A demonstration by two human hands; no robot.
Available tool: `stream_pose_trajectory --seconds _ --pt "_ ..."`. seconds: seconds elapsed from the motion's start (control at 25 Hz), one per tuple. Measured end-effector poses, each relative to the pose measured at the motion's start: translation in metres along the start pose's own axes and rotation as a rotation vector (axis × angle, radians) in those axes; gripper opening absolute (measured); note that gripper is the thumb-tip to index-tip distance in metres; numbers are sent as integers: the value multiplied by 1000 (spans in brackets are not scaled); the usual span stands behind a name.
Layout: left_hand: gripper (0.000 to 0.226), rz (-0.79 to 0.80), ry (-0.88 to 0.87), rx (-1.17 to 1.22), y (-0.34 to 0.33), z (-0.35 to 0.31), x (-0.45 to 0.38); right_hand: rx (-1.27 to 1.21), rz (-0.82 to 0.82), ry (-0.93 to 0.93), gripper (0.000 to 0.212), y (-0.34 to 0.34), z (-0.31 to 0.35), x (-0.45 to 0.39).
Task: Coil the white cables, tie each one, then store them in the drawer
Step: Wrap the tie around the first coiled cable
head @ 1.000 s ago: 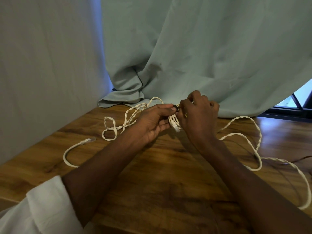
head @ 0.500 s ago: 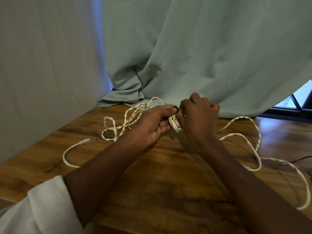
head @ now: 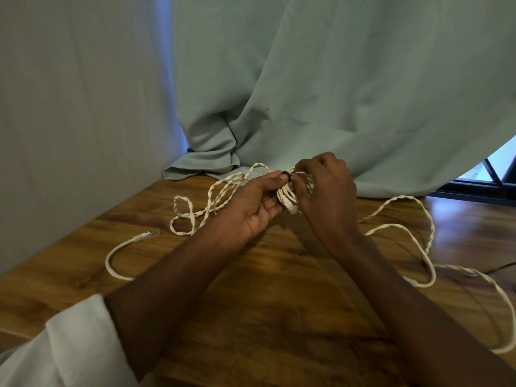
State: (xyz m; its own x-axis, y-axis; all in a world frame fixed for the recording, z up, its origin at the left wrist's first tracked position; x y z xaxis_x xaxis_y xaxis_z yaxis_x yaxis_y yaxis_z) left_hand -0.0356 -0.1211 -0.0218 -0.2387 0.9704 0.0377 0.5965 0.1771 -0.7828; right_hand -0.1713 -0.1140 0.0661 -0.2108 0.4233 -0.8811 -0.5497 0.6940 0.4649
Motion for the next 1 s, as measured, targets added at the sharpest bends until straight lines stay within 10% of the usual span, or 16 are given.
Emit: stream_pose_trajectory --seconds 1.0 --pt "24 -8 39 43 -1 3 4 -123 -5 -119 16 -7 -13 3"
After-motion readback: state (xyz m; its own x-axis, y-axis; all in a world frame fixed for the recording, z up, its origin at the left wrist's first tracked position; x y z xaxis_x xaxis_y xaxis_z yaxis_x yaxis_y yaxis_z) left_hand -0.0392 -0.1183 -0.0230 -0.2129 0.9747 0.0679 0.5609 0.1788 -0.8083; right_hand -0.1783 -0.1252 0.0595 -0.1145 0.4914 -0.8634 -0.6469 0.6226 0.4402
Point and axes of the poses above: each hand's wrist, its own x-axis away from the middle knuckle, its own y-axis out of the back of the hand, z = x × y, the point moved 10 cm from there along -x, towards the middle knuckle, and after that the axes turned 12 degrees about x, right-handed, at the moved point
